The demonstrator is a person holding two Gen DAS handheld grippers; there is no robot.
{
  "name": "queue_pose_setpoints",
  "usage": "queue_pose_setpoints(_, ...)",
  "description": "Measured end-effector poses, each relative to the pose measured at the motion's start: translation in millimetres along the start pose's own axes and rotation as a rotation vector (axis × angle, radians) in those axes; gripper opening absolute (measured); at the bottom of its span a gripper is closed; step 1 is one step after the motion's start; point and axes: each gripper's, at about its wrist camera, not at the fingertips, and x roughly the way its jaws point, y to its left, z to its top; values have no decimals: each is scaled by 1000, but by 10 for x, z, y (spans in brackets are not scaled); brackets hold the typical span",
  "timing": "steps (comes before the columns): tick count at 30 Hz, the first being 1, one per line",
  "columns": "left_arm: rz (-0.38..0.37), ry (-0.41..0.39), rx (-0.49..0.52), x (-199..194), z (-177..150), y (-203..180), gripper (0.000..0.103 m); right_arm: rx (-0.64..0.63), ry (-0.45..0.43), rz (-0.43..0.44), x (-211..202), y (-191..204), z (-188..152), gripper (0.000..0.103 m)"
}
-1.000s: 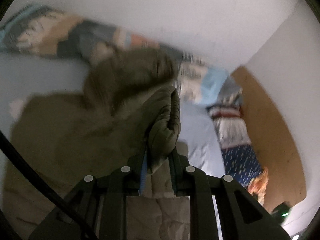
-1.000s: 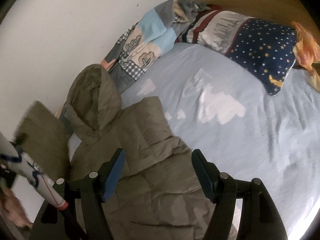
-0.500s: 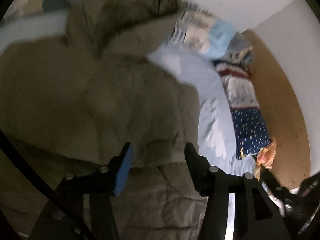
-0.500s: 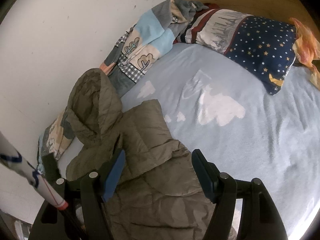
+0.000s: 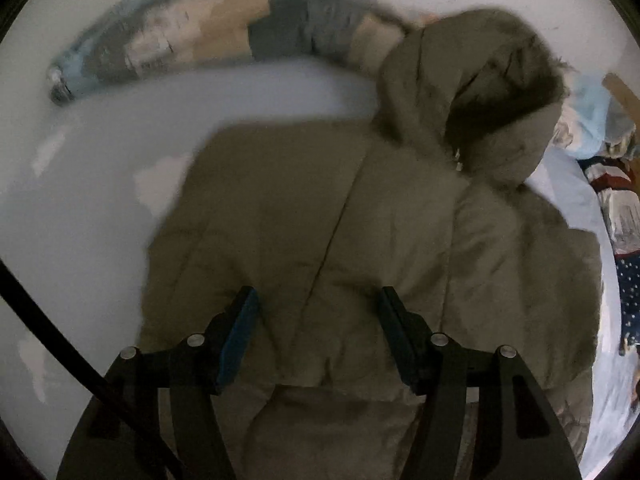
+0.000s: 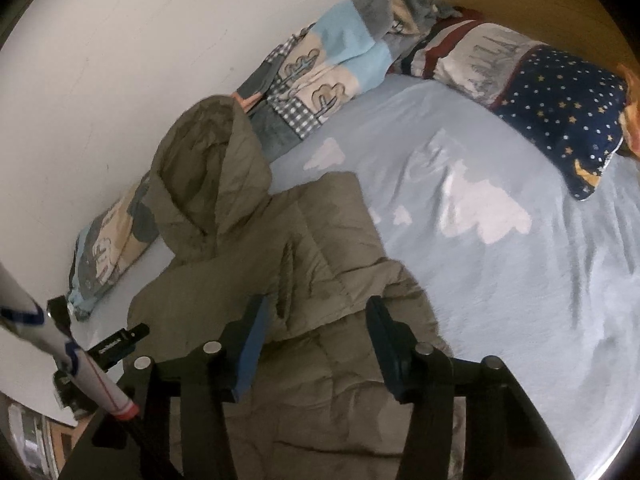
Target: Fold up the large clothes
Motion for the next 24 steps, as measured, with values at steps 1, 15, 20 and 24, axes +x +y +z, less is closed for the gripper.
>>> queue_pose_setpoints(1,5,18,14,78,-6,-18,63,-7,7,-4,33,27,-14,55)
queue_pose_setpoints(15,-10,-90,-117,-758,-470,416,63,-64,54,-17,298,301,-129,55)
queue_pose_setpoints(20,27,-114,-52,-605,-510,345,63,-113,61,16,421,499,-183,52)
queue_pose_setpoints(24,32,-75,-37,-378,-513,339,63,-177,40,24,564,679,-205,50)
